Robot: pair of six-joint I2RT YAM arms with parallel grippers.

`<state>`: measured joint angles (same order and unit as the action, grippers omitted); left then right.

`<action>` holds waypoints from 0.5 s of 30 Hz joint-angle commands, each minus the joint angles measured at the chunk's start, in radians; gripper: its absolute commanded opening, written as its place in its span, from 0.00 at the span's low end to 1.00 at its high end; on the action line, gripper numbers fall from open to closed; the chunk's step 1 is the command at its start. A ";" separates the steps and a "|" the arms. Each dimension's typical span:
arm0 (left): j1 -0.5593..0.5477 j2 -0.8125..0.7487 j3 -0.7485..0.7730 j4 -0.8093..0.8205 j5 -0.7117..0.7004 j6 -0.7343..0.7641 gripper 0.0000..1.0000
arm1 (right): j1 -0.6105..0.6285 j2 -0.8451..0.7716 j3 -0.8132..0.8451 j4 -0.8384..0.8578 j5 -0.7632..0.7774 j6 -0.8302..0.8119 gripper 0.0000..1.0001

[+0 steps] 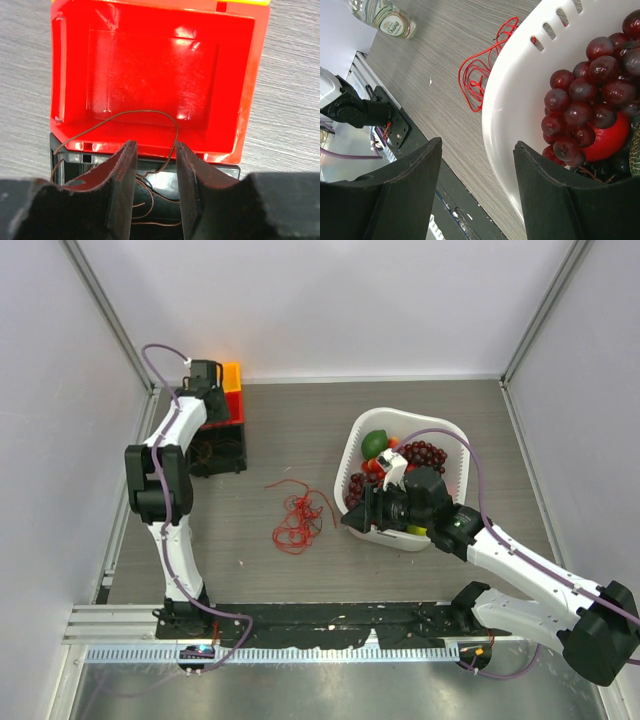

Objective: Untangle the cables

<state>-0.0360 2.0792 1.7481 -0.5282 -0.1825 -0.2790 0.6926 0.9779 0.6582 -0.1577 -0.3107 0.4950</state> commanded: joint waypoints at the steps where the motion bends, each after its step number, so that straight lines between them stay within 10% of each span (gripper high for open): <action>1: -0.005 0.042 0.048 -0.026 -0.015 0.024 0.34 | 0.004 -0.007 0.034 0.033 -0.001 -0.013 0.64; 10: -0.008 -0.063 -0.009 -0.032 -0.041 0.031 0.01 | 0.002 -0.010 0.037 0.032 -0.002 -0.003 0.64; 15: -0.008 -0.206 -0.085 0.022 -0.077 0.002 0.00 | 0.004 -0.022 0.032 0.037 -0.007 0.013 0.64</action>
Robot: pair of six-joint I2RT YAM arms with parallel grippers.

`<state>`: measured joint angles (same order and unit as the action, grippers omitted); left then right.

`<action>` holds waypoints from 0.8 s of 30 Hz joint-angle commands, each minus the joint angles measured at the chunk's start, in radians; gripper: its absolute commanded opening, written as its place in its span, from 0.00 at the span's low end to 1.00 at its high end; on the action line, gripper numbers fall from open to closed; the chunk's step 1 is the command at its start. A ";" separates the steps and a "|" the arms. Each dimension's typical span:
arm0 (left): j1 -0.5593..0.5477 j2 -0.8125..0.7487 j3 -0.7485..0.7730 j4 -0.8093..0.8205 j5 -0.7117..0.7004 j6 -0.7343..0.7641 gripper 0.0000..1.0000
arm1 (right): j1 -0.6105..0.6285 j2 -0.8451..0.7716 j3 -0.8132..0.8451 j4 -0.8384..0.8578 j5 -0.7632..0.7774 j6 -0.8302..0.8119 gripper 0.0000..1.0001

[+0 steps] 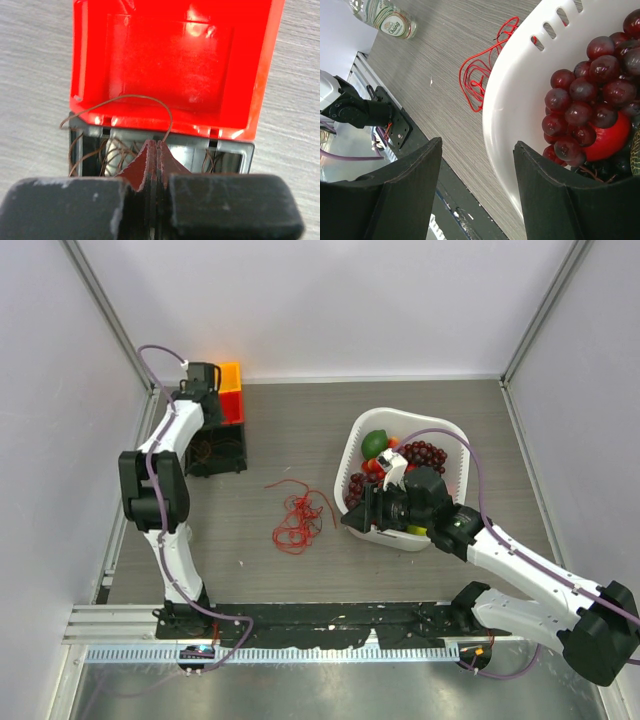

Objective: Untangle the cables

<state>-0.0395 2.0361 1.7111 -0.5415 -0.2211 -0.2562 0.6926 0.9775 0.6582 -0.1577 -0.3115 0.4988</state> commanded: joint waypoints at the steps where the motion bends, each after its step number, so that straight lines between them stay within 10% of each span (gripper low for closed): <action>1: -0.003 -0.198 -0.083 0.049 -0.044 -0.034 0.00 | 0.005 -0.023 0.034 0.037 -0.005 0.012 0.64; 11: -0.002 -0.329 -0.228 0.071 -0.015 -0.106 0.00 | 0.004 -0.056 0.017 0.038 -0.008 0.032 0.64; 16: 0.035 -0.251 -0.159 -0.014 -0.081 -0.132 0.52 | 0.004 -0.063 0.020 0.030 -0.006 0.030 0.64; 24: 0.202 -0.198 -0.131 0.041 0.138 -0.218 0.64 | 0.004 -0.072 0.021 0.015 0.000 0.020 0.64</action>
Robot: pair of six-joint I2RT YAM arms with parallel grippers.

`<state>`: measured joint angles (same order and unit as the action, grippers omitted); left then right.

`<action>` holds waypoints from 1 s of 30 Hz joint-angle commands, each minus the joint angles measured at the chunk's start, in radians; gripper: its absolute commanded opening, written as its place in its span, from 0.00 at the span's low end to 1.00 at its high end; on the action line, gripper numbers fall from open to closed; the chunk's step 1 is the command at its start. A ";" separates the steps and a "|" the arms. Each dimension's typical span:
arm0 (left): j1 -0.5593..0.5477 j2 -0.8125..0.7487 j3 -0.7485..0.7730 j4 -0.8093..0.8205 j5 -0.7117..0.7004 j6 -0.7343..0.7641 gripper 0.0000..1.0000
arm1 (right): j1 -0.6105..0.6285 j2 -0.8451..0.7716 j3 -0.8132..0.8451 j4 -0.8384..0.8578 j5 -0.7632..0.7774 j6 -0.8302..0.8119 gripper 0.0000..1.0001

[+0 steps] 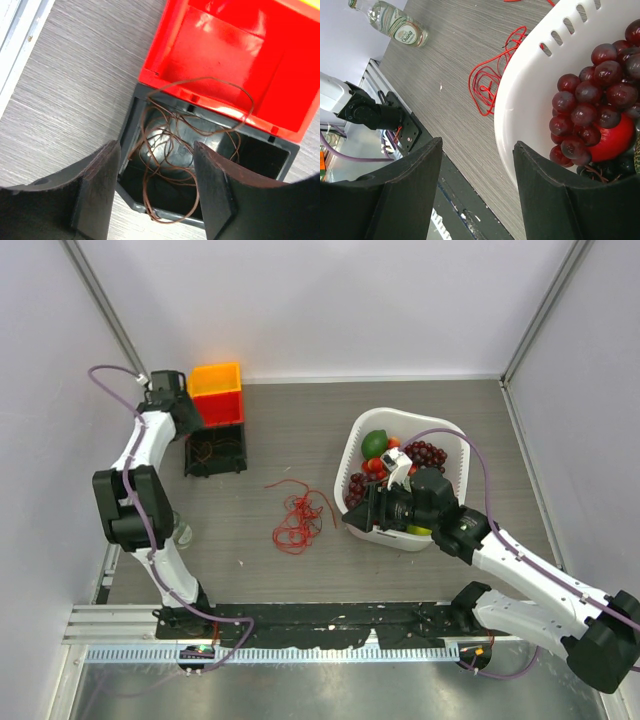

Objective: Untangle the cables

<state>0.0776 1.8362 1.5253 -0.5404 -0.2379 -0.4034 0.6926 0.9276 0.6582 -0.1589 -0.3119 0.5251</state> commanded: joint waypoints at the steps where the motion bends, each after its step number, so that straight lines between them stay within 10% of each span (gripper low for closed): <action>1: 0.109 0.012 0.058 0.054 0.219 -0.086 0.71 | 0.004 -0.021 0.020 0.016 -0.001 -0.007 0.64; 5: 0.174 0.060 0.068 0.111 0.362 -0.144 0.88 | 0.004 -0.015 0.020 0.018 -0.001 -0.017 0.64; 16: 0.223 0.201 0.111 0.214 0.568 -0.229 0.85 | 0.004 -0.001 0.031 0.010 0.000 -0.028 0.64; 30: 0.223 0.150 -0.024 0.254 0.611 -0.244 0.49 | 0.004 0.014 0.032 0.038 -0.010 -0.010 0.64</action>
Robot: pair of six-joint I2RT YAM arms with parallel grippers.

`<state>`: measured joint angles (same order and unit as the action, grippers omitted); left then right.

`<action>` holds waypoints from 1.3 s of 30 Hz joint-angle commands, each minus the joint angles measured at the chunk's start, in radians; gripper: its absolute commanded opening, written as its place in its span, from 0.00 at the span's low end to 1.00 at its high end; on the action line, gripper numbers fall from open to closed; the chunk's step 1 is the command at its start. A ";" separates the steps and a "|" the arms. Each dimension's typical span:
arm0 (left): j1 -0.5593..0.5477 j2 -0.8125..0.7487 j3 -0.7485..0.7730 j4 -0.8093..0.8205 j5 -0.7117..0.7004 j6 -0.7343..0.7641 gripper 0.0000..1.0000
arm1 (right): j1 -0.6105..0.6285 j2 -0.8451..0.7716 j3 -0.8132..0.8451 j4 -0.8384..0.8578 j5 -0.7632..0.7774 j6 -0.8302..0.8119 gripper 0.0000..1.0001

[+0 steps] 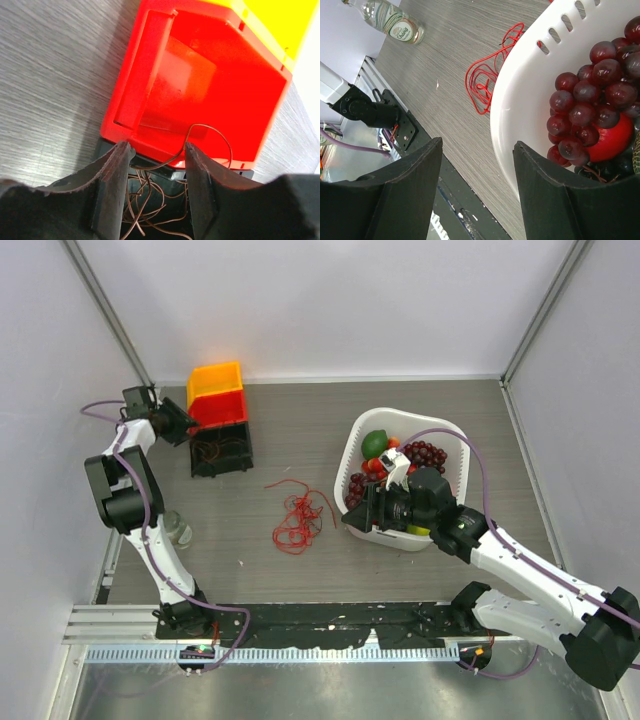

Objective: Untangle the cables

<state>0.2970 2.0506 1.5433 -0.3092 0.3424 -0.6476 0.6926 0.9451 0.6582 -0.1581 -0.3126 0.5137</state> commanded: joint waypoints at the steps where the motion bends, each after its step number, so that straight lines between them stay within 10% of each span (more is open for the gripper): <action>1: 0.004 -0.070 -0.049 0.019 0.029 0.003 0.46 | 0.004 -0.003 0.029 0.038 -0.013 0.005 0.64; 20: -0.012 -0.178 -0.087 -0.061 -0.032 0.077 0.01 | 0.004 -0.012 0.024 0.051 -0.020 0.031 0.63; 39: -0.125 -0.329 -0.314 -0.022 -0.054 0.000 0.00 | 0.004 -0.002 0.008 0.098 -0.043 0.063 0.63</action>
<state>0.1978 1.7985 1.2881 -0.3653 0.3042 -0.6254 0.6926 0.9432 0.6582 -0.1181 -0.3416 0.5606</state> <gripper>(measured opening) 0.011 0.632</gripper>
